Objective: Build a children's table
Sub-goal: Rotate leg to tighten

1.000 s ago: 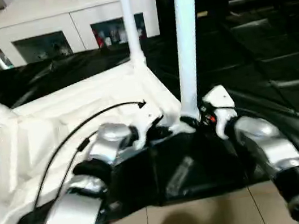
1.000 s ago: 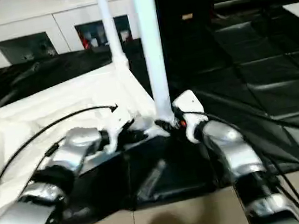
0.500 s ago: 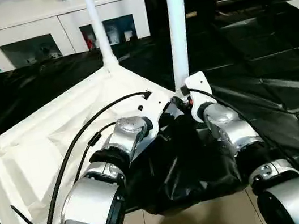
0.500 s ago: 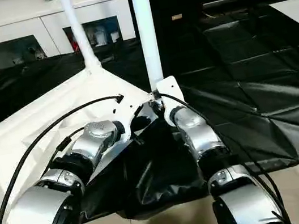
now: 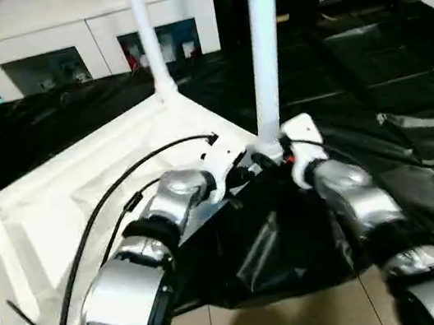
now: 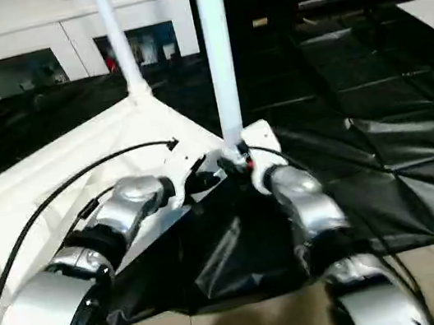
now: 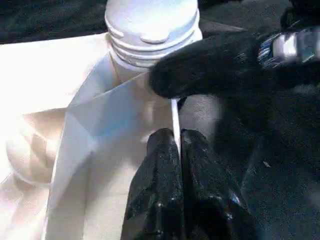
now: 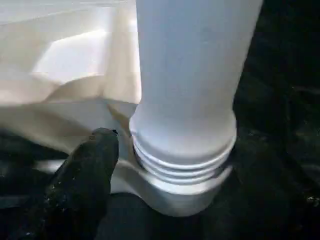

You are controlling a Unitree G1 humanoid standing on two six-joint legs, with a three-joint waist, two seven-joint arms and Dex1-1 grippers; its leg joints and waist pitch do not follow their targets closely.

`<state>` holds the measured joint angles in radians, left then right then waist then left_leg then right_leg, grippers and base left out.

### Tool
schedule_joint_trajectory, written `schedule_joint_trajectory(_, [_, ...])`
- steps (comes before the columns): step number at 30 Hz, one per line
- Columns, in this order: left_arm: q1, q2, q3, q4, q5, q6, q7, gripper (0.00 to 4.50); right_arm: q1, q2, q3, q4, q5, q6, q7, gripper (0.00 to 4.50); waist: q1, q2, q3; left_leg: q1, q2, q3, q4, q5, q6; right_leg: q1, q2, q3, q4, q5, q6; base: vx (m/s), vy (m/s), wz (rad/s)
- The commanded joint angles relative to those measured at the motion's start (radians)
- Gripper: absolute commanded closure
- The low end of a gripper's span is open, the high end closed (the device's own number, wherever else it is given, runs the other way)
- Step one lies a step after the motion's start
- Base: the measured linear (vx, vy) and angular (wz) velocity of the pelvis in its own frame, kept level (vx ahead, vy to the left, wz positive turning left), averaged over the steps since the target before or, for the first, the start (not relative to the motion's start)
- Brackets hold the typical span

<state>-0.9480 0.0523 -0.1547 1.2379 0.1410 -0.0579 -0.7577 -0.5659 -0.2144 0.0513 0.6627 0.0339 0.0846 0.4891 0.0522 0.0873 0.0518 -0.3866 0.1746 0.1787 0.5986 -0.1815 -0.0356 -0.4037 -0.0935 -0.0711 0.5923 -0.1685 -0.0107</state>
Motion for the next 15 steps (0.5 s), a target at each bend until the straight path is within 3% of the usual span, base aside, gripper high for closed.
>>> schedule_joint_trajectory(1, [0.025, 0.033, -0.027, -0.025, 0.018, -0.045, -0.077, 4.5, 0.042, -0.047, 0.028, -0.102, 0.023, -0.008, 0.126, 0.4, 0.007, -0.012, -0.071, 0.01, 0.044, -0.014, -0.064, -0.183, 0.136, 0.062, -0.06, 0.032, -0.069, -0.145, -0.256, 0.0, 0.0, 0.0])
schedule_joint_trajectory(4, [0.059, 0.063, -0.044, -0.054, 0.007, -0.111, -0.214, 4.5, 0.085, -0.115, 0.029, -0.18, 0.052, 0.006, 0.236, 0.05, 0.014, -0.017, -0.071, 0.009, 0.047, -0.015, -0.065, -0.192, 0.133, 0.064, -0.06, 0.034, -0.07, -0.161, -0.251, 0.0, 0.0, 0.0])
schedule_joint_trajectory(7, [0.098, 0.085, -0.055, -0.107, -0.023, -0.13, -0.383, 4.5, 0.129, -0.165, 0.029, -0.27, 0.114, 0.038, 0.358, 0.05, 0.016, -0.021, -0.069, 0.008, 0.047, -0.014, -0.067, -0.206, 0.133, 0.062, -0.06, 0.033, -0.074, -0.213, -0.246, 0.0, 0.0, 0.0])
schedule_joint_trajectory(11, [0.128, 0.106, -0.073, -0.149, -0.035, -0.121, -0.473, 4.5, 0.155, -0.196, 0.028, -0.322, 0.149, 0.05, 0.416, 0.05, 0.027, -0.015, -0.07, 0.014, 0.057, -0.015, -0.07, -0.208, 0.126, 0.054, -0.063, 0.037, -0.073, -0.233, -0.248, 0.0, 0.0, 0.0])
schedule_joint_trajectory(15, [0.156, 0.122, -0.074, -0.185, -0.048, -0.122, -0.529, 4.5, 0.182, -0.233, 0.055, -0.361, 0.139, 0.065, 0.471, 0.05, 0.041, -0.02, -0.07, 0.016, 0.057, -0.013, -0.071, -0.205, 0.11, 0.051, -0.063, 0.039, -0.071, -0.233, -0.244, 0.0, 0.0, 0.0])
